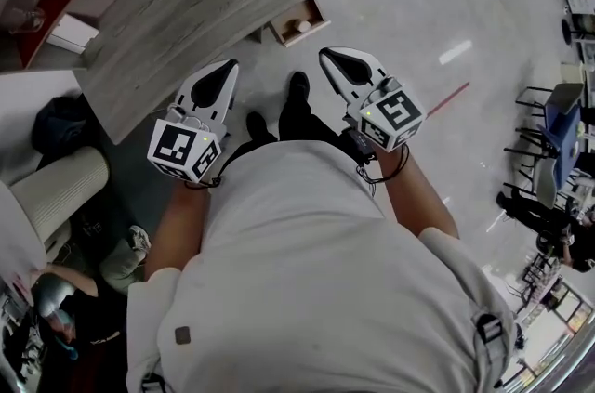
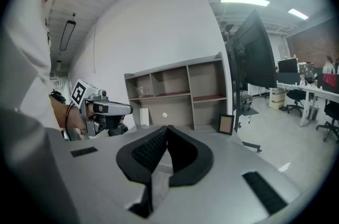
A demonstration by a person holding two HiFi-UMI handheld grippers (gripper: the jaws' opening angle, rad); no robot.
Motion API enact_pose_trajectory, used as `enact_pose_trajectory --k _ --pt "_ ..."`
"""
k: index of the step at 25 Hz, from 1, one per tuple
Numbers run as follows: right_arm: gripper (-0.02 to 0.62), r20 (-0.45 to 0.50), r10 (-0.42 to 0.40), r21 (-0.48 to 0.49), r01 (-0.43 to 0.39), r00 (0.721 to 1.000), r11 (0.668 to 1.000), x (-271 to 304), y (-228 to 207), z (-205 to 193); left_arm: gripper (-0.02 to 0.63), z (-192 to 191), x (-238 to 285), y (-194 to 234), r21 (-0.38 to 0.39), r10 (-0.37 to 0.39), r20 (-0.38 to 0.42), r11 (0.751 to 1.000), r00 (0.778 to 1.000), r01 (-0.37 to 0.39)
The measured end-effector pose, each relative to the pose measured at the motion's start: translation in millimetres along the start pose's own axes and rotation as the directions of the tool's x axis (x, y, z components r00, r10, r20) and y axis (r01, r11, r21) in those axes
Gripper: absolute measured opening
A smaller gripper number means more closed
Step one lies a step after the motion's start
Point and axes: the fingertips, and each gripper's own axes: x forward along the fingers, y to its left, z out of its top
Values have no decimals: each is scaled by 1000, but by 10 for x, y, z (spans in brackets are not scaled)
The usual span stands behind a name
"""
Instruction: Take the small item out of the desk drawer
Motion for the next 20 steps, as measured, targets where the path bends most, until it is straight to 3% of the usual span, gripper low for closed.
enact_pose_trajectory --k 8,13,20 --pt "17 -96 66 31 -63 993 998 304 -504 -279 15 -283 545 190 -44 39 -53 998 998 -41" --pt "20 -204 103 32 -98 974 995 518 -773 -685 15 -479 825 300 -76 49 -86 996 995 -56" --pt "25 -269 125 49 -115 955 992 799 -1102 -1111 15 -824 1145 553 -57 94 -167 993 982 -104"
